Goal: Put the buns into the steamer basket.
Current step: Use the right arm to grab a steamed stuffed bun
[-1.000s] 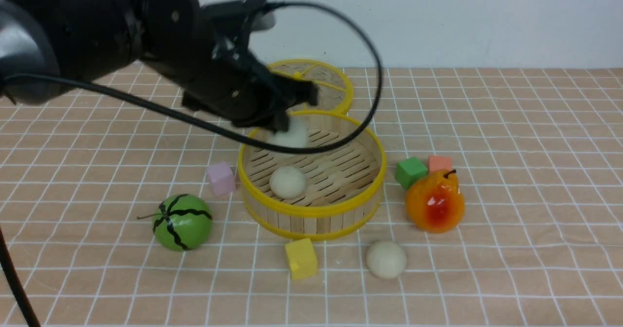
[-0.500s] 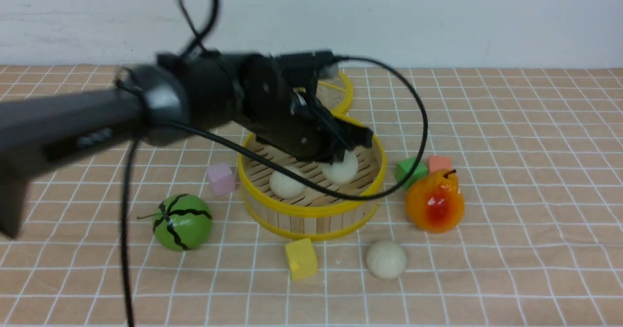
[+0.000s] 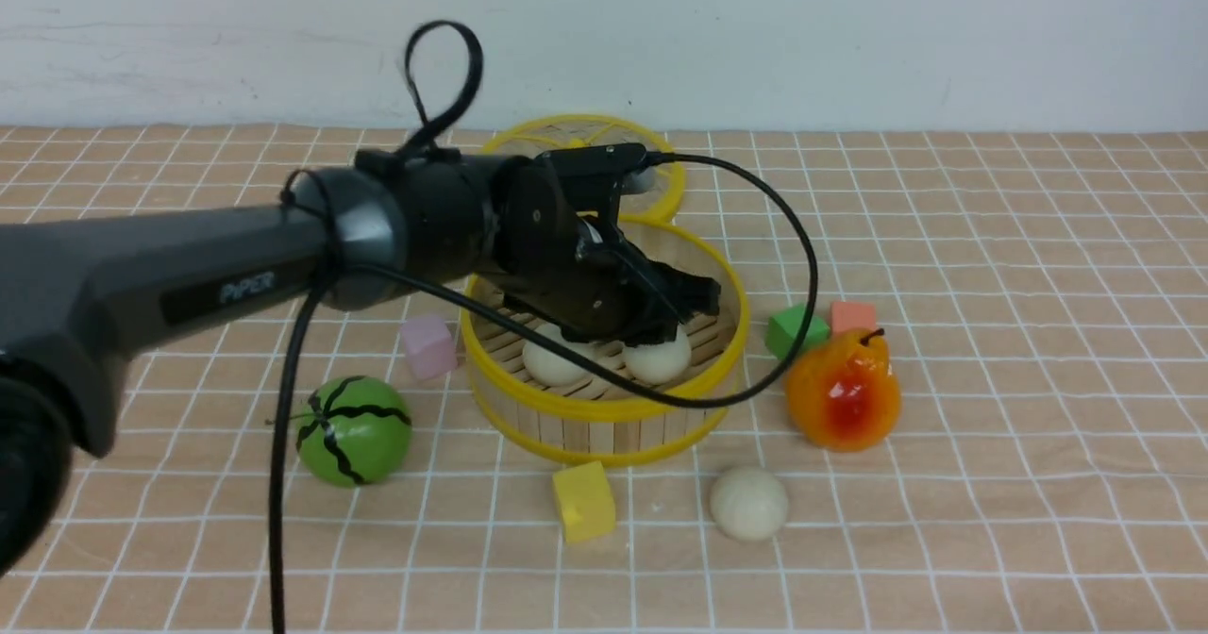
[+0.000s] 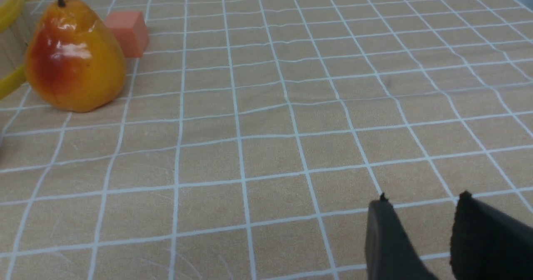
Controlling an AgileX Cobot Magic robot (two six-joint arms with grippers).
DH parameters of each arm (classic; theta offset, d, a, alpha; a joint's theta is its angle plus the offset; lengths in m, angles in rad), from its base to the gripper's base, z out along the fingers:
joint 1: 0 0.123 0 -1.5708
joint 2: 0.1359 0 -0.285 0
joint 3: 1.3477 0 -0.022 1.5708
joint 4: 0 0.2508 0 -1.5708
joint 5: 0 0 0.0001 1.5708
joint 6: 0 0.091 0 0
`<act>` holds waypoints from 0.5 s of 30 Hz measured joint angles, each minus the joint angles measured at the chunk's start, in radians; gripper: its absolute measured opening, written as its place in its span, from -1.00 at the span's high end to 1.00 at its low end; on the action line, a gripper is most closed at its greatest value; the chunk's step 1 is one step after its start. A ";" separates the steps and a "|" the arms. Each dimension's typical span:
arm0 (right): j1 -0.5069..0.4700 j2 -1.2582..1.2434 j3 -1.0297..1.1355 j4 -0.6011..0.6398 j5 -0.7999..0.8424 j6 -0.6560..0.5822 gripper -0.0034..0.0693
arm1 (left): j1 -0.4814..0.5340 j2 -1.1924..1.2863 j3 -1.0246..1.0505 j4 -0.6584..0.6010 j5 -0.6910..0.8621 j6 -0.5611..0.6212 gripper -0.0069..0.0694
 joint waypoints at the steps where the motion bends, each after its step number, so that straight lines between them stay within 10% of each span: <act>1: 0.000 0.000 0.000 0.000 0.000 0.000 0.24 | 0.001 -0.021 0.000 0.004 0.016 0.001 -0.06; 15: 0.000 0.000 0.000 0.000 0.000 0.000 0.24 | 0.001 -0.740 -0.001 0.222 0.393 0.068 0.18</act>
